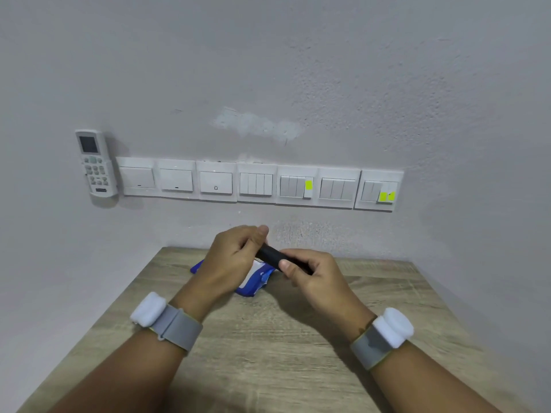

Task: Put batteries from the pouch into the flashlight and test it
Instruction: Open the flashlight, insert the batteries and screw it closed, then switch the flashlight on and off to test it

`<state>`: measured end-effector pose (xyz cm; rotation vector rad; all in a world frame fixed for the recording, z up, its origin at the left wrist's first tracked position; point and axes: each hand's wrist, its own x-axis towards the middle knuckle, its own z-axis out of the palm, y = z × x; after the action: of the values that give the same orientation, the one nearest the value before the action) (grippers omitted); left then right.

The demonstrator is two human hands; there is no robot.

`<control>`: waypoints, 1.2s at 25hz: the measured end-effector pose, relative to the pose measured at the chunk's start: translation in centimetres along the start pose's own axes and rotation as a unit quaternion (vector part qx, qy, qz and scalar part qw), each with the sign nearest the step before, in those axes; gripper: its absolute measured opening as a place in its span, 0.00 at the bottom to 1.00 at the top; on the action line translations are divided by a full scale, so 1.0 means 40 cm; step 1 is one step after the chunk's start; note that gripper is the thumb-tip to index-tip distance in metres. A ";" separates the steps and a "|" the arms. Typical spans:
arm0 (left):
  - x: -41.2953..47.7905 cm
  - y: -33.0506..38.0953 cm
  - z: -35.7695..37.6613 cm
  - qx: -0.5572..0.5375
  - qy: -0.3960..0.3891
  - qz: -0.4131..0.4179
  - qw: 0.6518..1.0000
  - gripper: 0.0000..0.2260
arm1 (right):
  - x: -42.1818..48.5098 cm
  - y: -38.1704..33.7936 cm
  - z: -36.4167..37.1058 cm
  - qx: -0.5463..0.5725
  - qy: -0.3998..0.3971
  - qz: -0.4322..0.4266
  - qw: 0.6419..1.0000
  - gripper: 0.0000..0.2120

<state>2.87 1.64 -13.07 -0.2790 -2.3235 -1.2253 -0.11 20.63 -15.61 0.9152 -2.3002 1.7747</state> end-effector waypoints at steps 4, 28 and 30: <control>-0.016 0.017 0.031 0.098 0.041 0.052 0.993 0.29 | -0.003 -0.013 0.013 -0.060 0.083 -0.042 0.994 0.26; 0.007 -0.043 0.044 0.053 0.158 0.051 0.985 0.28 | 0.029 -0.031 -0.007 0.496 0.033 0.261 0.828 0.11; 0.002 -0.047 0.052 0.060 0.114 0.059 0.990 0.27 | 0.027 -0.022 0.008 0.454 0.048 0.246 0.855 0.10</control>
<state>1.36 2.26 -15.36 -0.2179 -2.1411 -1.0008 -0.45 19.78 -14.50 0.2358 -1.6405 3.1389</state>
